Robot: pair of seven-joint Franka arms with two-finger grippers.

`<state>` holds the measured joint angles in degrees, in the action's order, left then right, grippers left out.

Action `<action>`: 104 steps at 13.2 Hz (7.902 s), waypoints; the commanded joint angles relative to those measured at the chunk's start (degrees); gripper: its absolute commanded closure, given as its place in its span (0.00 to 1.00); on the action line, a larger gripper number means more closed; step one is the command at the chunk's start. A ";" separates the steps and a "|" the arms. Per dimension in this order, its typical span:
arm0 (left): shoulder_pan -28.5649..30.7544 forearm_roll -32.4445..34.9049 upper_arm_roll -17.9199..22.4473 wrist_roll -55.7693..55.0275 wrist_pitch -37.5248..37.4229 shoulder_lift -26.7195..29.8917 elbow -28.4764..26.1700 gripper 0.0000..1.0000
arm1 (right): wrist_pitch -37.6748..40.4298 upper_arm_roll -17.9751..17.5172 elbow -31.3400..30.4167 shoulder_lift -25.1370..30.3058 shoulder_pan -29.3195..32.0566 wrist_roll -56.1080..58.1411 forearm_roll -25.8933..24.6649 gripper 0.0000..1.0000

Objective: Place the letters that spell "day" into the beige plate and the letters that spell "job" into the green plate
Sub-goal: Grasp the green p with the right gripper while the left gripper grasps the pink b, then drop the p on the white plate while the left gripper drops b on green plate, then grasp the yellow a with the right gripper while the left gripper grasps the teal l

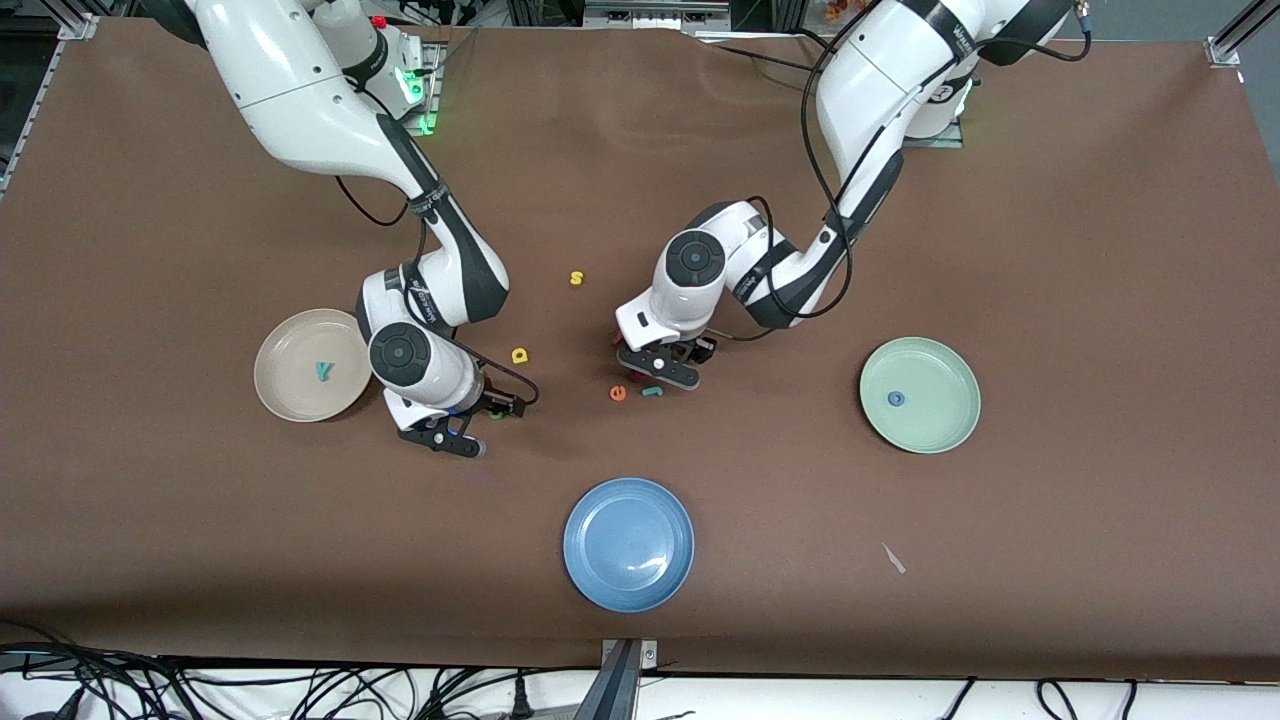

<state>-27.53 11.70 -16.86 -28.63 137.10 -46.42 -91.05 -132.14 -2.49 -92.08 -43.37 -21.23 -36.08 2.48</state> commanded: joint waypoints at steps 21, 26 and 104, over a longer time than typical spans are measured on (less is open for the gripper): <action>12.56 3.06 1.13 15.67 -20.18 8.27 2.46 0.91 | -1.19 0.03 1.73 -1.63 -0.39 -0.74 1.03 0.66; 23.37 2.36 1.04 31.76 -28.98 11.44 1.85 0.89 | -0.84 -0.06 2.78 -1.54 -0.39 -1.45 1.03 0.72; -3.94 -3.88 5.79 -16.73 -10.53 -12.12 22.94 0.68 | -10.59 16.29 -15.94 6.81 -22.89 11.30 14.83 0.74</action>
<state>-31.42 6.78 -11.59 -44.86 126.75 -58.49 -67.18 -142.44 13.68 -109.25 -35.29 -43.72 -24.90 15.78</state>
